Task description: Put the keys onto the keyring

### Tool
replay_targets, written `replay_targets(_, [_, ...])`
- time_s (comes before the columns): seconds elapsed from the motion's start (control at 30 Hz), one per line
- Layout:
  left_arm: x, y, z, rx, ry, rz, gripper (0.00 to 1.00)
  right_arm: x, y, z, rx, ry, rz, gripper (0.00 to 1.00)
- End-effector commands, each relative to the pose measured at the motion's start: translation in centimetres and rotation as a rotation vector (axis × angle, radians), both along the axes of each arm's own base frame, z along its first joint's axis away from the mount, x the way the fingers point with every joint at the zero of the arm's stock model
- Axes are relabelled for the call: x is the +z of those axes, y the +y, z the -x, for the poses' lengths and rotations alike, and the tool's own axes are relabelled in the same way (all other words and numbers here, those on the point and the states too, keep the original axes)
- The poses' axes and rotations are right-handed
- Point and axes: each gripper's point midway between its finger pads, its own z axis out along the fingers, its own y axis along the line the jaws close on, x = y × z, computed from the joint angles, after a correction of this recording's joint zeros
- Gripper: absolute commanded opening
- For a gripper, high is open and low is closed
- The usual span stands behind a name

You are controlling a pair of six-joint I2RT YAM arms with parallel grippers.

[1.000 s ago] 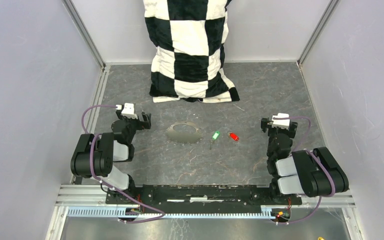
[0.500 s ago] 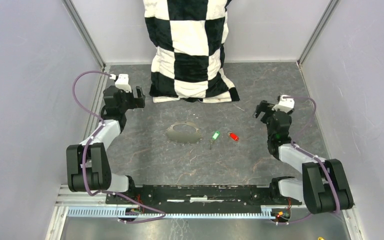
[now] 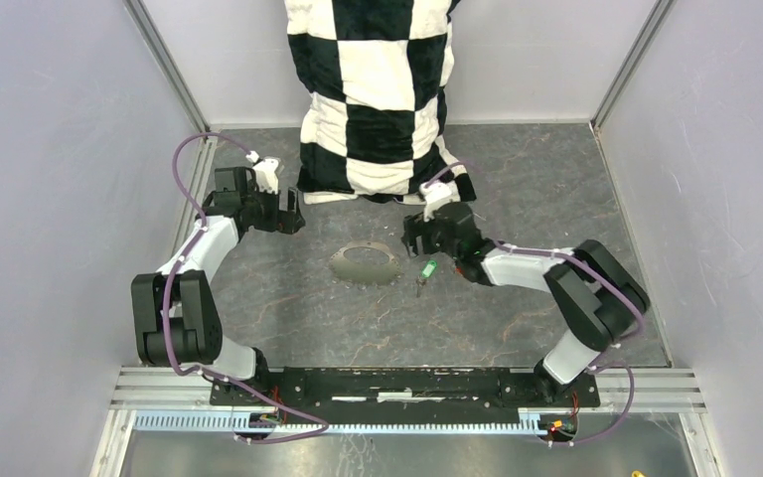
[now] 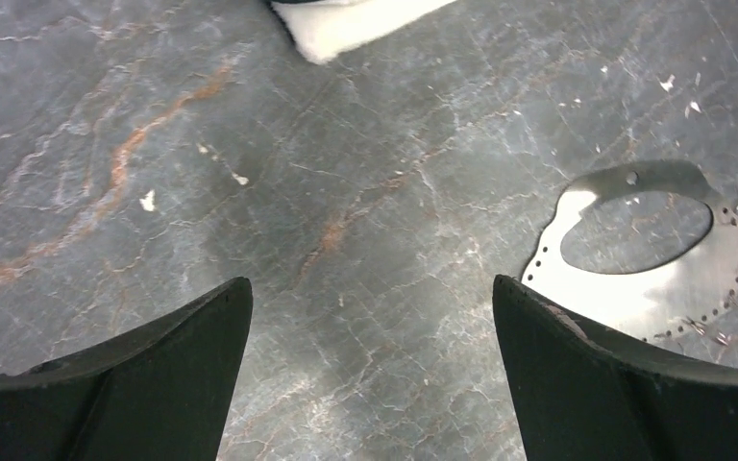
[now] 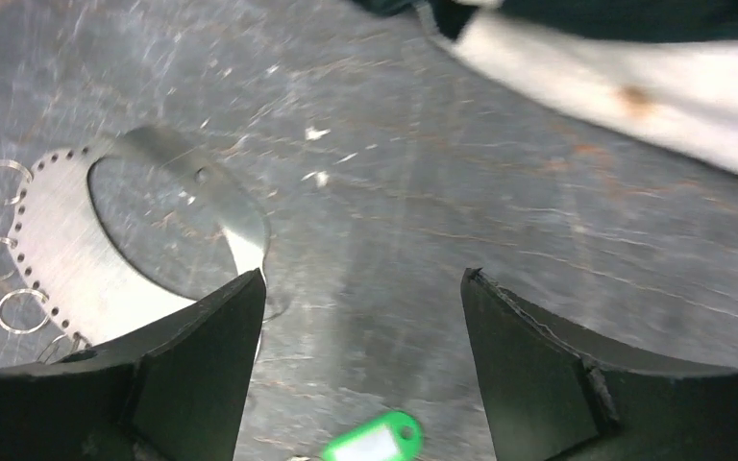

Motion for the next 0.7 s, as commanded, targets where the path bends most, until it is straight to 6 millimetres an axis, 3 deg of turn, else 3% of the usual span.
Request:
replay_targets(0.0, [0.7, -1.4, 0.9, -0.111, 0.018, -0.026, 1.0, -0.9, 3.7, 0.4, 0.04, 0.006, 0.073, 0.8])
replay_targets(0.07, [0.9, -1.4, 1.0, -0.109, 0.015, -0.027, 1.0, -2.3, 4.3, 0.3, -0.003, 0.036, 0.126, 0.77])
replay_targets(0.3, [1.1, -1.7, 1.9, -0.129, 0.021, -0.041, 1.0, -2.5, 6.3, 0.4, -0.042, 0.017, 0.143, 0.74])
replay_targets(0.43, [0.9, -1.7, 1.9, -0.128, 0.024, -0.053, 1.0, -3.1, 6.1, 0.8, -0.096, 0.026, 0.184, 0.64])
replay_targets(0.67, [0.5, -1.4, 2.0, -0.125, 0.032, -0.071, 1.0, -4.1, 6.0, 2.3, -0.184, 0.032, 0.237, 0.58])
